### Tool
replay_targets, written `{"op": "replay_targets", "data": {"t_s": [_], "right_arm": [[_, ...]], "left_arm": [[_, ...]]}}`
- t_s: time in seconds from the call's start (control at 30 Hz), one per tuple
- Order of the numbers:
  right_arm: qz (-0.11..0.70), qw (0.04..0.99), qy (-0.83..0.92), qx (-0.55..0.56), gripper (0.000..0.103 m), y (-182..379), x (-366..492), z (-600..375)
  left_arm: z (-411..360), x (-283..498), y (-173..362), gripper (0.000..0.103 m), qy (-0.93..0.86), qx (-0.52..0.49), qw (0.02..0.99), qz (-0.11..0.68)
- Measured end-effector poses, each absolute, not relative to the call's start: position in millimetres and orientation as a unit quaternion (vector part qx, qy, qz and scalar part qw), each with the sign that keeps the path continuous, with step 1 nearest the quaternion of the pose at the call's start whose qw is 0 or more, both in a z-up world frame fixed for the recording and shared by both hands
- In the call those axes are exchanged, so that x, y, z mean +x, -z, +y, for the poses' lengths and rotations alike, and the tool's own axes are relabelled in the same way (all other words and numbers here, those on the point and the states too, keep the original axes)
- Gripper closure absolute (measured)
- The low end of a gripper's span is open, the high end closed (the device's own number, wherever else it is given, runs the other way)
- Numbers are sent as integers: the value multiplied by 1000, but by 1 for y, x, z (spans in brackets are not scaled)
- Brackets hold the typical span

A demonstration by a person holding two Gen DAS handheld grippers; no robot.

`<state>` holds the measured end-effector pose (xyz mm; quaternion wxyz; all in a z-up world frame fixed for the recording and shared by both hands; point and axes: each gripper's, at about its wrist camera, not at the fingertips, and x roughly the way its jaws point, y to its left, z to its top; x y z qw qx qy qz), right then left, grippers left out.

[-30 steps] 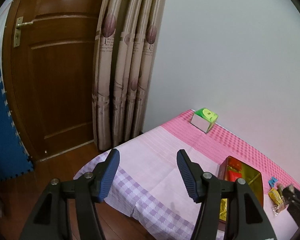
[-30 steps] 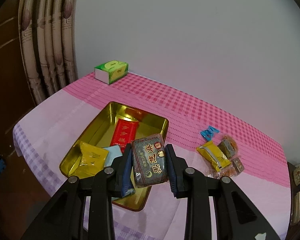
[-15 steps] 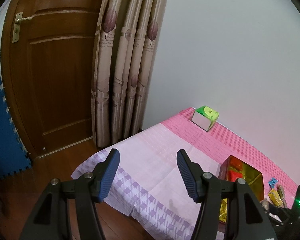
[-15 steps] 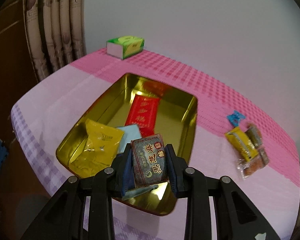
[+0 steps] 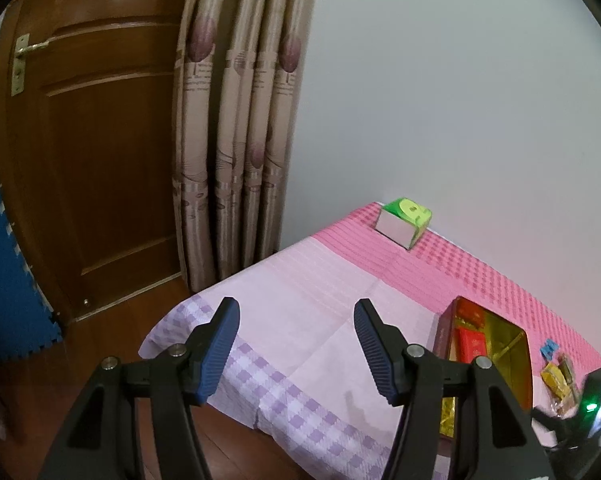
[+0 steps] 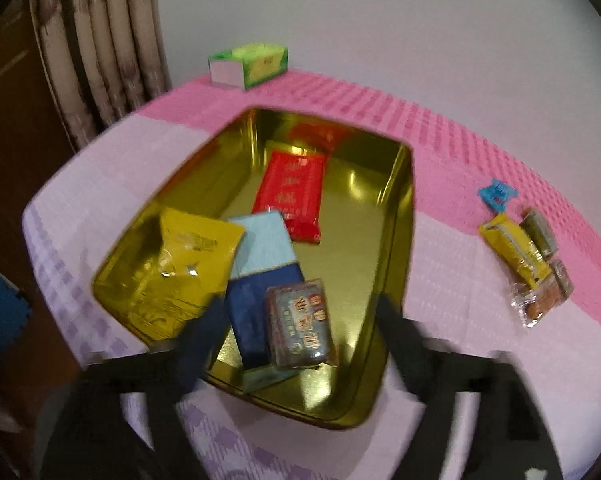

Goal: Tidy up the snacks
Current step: 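Lower the dark cake into the tray and open the right gripper, then move the left gripper toward the remaining loose snacks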

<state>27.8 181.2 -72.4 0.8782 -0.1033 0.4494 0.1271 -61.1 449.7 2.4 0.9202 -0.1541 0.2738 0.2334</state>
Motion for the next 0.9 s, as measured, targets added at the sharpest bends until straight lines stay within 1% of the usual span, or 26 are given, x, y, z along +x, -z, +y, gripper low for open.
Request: {"op": "replay_targets", "data": {"t_s": [0.1,0.17,0.3,0.5,0.53,0.6,0.67,0.77,0.83,0.9], "right_arm": [[416,893,-153,-75,15,49,12,157],[402,900,-153,-69,12,40,3,133],[396,912,-106,-26,11,36,-15,37],[394,919,33,4,11,61,-63,-116],[393,917,61,21,10,66,-73,-141],[389,914,101,59,10,73,-87,-179],[388,903,132,127,10,76,-90,-220],[356,905,131,191,10,57,-87,-247],[337,914,121,192,10,39,-87,-250],[329,917,107,197,10,29,-87,-252]], "left_arm": [[437,-56,-2,42,-218,-135,925,281],[424,-52,-2,42,-199,-117,931,284],[378,-41,2,42,-122,-59,944,300],[272,-19,23,42,-10,30,939,342],[249,-11,28,42,1,47,934,353],[212,6,38,42,30,49,926,373],[172,24,46,42,55,44,920,386],[99,60,66,42,94,57,903,416],[65,82,79,42,101,59,889,442],[37,100,87,42,90,72,884,452]]}}
